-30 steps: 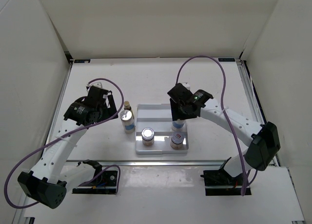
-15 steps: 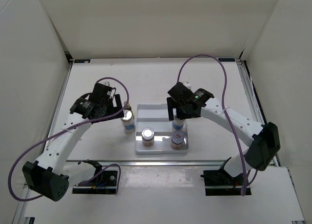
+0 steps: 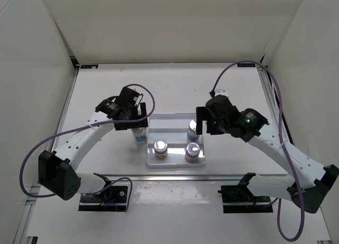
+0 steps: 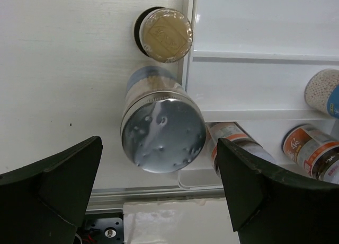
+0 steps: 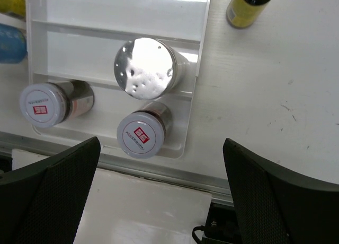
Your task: Organize the condiment bottles
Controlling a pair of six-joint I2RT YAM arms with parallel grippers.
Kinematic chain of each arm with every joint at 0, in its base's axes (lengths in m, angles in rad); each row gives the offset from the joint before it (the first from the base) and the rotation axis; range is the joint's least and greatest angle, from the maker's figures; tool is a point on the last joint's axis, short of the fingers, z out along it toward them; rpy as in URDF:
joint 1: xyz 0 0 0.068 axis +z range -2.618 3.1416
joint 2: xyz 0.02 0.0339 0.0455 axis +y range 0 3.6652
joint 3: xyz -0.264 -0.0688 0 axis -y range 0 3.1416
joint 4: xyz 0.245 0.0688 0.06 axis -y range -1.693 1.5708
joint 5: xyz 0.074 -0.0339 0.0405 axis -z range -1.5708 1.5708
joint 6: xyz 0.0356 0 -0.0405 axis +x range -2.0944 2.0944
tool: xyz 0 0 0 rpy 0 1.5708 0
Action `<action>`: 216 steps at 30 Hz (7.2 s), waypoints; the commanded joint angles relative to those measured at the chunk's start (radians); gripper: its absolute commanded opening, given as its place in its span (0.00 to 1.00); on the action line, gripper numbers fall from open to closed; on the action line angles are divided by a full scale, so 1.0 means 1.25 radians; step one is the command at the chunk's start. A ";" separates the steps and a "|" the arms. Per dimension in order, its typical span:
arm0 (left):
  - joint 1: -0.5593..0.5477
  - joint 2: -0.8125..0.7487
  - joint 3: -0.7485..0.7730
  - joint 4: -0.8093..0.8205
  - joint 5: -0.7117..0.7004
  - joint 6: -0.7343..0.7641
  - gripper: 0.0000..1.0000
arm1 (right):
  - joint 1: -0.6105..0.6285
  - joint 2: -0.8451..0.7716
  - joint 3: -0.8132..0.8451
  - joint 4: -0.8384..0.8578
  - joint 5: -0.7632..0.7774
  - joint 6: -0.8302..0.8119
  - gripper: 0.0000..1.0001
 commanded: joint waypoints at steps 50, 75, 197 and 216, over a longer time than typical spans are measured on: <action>-0.171 0.098 0.117 0.089 -0.021 -0.068 0.36 | 0.002 -0.065 -0.055 -0.077 0.005 0.027 1.00; -0.193 -0.031 0.195 0.042 -0.116 0.002 1.00 | -0.265 0.077 0.018 0.016 -0.074 -0.129 0.95; 0.002 0.179 0.214 0.009 -0.147 0.086 1.00 | -0.171 -0.143 0.107 -0.082 -0.087 -0.191 1.00; 0.017 0.196 0.211 0.042 -0.115 0.046 0.33 | -0.171 -0.282 0.088 -0.100 -0.033 -0.197 1.00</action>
